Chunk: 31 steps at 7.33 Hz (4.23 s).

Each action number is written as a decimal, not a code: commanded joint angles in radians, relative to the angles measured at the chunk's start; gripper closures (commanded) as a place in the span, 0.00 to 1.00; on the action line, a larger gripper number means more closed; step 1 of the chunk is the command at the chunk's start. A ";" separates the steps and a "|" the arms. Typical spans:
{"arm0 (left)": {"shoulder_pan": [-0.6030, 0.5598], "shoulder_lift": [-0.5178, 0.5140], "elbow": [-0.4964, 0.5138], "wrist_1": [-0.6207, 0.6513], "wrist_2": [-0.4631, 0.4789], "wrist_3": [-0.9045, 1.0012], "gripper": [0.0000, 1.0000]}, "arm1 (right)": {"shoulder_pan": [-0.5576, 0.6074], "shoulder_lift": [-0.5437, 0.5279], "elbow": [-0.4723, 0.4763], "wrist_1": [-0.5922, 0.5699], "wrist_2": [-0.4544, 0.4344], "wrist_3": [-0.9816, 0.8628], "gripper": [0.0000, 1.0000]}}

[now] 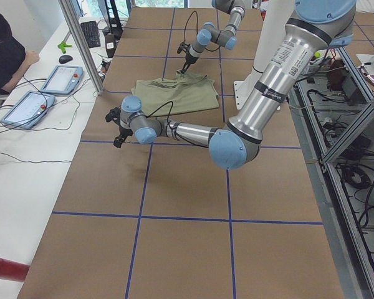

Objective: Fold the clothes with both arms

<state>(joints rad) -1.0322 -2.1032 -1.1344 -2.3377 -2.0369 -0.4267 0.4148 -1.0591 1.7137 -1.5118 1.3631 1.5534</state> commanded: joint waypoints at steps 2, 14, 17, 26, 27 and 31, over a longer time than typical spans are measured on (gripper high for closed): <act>0.000 0.000 -0.002 0.001 0.000 0.000 0.00 | 0.016 0.010 -0.046 0.062 0.002 -0.035 0.00; 0.003 0.015 -0.002 0.000 -0.002 -0.006 0.00 | 0.125 0.336 -0.337 0.005 0.162 -0.406 0.00; 0.003 0.022 -0.001 0.000 -0.020 -0.004 0.00 | 0.119 0.386 -0.379 -0.078 0.246 -0.430 0.00; 0.003 0.022 -0.002 0.000 -0.020 -0.004 0.00 | 0.136 0.167 -0.149 -0.369 0.235 -0.783 0.00; 0.003 0.022 -0.002 0.000 -0.020 -0.006 0.00 | 0.151 0.116 -0.135 -0.358 0.226 -0.833 0.00; 0.006 0.047 -0.080 -0.029 -0.112 -0.169 0.00 | 0.232 0.102 -0.076 -0.144 0.398 -0.741 0.00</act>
<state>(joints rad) -1.0282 -2.0758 -1.1676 -2.3649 -2.0889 -0.5038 0.6177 -0.9468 1.6141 -1.7623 1.6634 0.7503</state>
